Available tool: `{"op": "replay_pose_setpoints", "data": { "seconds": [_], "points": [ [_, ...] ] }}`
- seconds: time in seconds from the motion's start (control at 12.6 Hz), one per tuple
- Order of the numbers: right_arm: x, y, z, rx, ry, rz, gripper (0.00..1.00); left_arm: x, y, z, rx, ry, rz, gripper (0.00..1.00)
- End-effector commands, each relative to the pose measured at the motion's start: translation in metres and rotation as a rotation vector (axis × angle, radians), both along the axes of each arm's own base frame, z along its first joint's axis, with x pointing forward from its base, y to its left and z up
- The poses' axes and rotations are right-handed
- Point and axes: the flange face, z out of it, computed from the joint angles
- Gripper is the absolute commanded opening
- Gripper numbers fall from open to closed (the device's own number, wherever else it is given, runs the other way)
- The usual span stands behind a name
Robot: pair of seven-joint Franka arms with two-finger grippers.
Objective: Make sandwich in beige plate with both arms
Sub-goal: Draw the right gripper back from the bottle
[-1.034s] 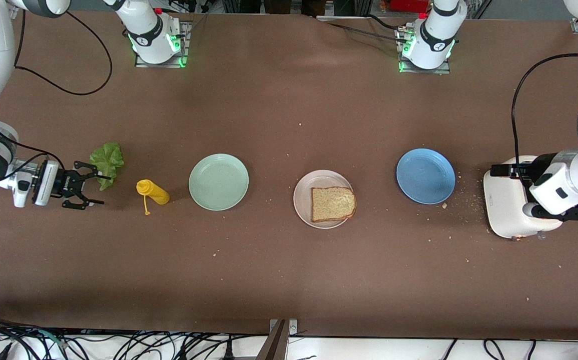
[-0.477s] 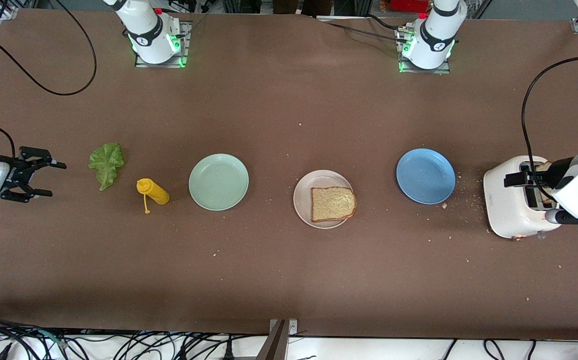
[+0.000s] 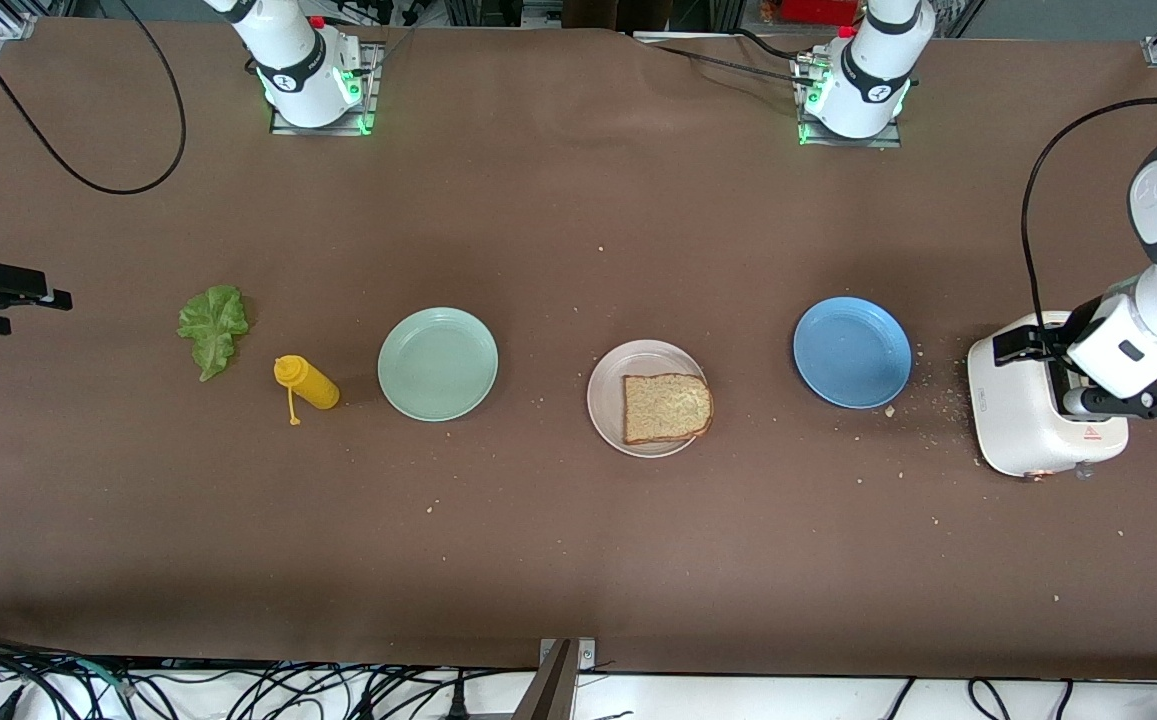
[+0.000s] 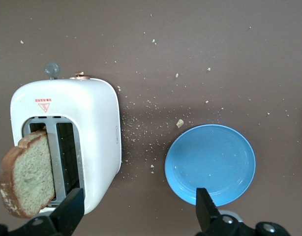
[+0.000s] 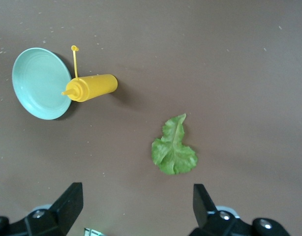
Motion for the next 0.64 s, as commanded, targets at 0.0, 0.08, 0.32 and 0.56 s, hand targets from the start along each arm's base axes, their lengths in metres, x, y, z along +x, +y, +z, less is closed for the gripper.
{"op": "replay_pose_setpoints", "data": {
  "seconds": [0.0, 0.08, 0.32, 0.56],
  "points": [
    [-0.005, 0.024, -0.004, -0.158, 0.068, -0.093, 1.00, -0.009, 0.008, 0.016, 0.051, -0.052, 0.003, 1.00],
    [-0.008, 0.034, -0.008, -0.207, 0.084, -0.151, 1.00, -0.007, 0.013, 0.020, 0.052, -0.063, 0.046, 1.00],
    [-0.024, 0.052, -0.051, -0.236, 0.093, -0.254, 1.00, 0.007, 0.011, 0.027, 0.056, -0.088, 0.120, 1.00],
    [-0.060, 0.056, -0.124, -0.222, 0.007, -0.314, 1.00, 0.007, 0.008, 0.026, 0.046, -0.088, 0.133, 1.00]
  ]
}}
